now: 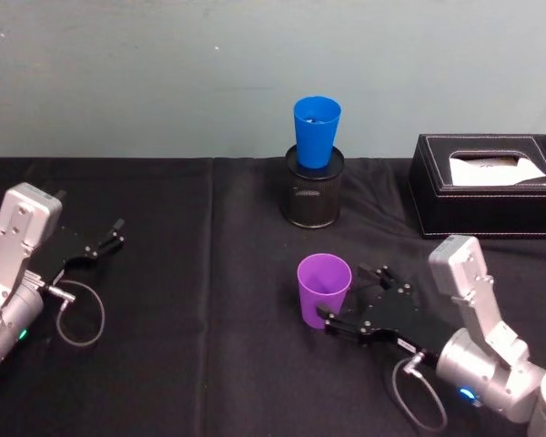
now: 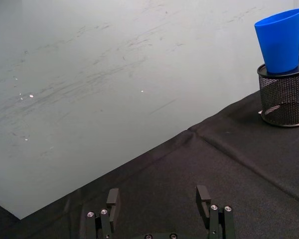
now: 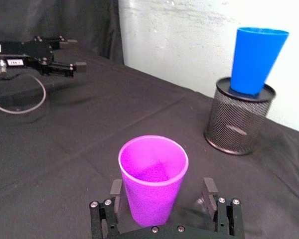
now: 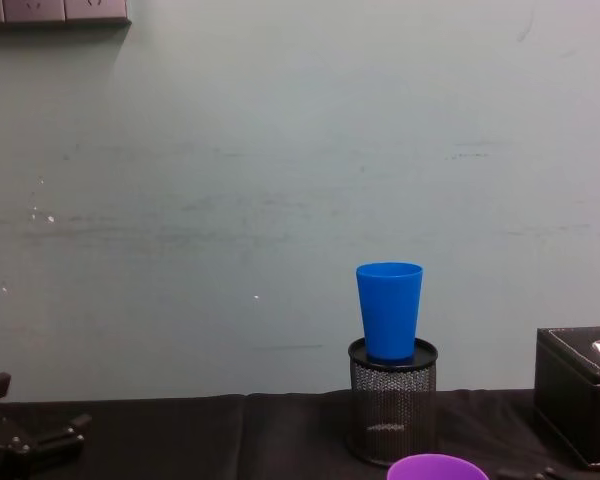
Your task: Pick up one cup with a gripper and tap it against the other cup.
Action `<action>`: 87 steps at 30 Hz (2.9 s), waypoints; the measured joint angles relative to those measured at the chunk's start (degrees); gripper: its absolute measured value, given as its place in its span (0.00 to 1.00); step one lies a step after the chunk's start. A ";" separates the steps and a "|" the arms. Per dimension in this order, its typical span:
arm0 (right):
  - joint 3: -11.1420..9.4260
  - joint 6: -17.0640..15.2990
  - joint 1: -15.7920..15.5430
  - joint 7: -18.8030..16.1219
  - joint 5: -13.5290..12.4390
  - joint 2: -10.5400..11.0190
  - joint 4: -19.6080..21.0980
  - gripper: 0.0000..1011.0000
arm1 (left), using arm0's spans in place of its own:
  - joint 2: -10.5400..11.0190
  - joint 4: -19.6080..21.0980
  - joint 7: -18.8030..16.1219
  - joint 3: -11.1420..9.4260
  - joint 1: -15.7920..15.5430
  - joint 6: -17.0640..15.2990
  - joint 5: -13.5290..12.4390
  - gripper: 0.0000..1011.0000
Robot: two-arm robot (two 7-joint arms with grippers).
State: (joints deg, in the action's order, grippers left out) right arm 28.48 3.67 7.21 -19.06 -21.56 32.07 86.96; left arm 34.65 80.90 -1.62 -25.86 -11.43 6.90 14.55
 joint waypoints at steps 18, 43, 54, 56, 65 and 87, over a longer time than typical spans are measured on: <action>-0.18 4.62 4.24 -4.26 1.00 -7.73 -9.44 0.99 | 0.00 0.00 0.00 0.00 0.00 0.00 0.00 0.99; -4.65 1.81 3.37 -5.07 2.78 -8.33 -3.14 0.73 | 0.00 0.00 0.00 -0.01 0.00 0.00 0.00 0.99; -7.92 -4.28 3.80 -6.58 -0.25 -6.73 3.16 0.73 | 0.00 0.00 0.00 0.00 0.00 0.00 0.00 0.99; -7.88 -4.26 3.80 -6.57 -0.20 -6.74 3.12 0.73 | 0.00 0.00 0.00 0.00 0.00 0.00 0.00 0.99; -7.66 -3.90 3.77 -6.42 0.13 -6.78 2.87 0.73 | 0.00 0.00 0.00 0.00 0.00 0.00 0.00 0.99; -7.48 -3.65 3.77 -6.22 0.44 -6.84 2.67 0.73 | 0.00 0.00 0.00 0.00 0.00 0.00 0.00 0.99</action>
State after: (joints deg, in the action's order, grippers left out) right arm 21.00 0.02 10.98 -25.29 -21.12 25.23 89.62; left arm 34.65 80.90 -1.62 -25.86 -11.44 6.91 14.55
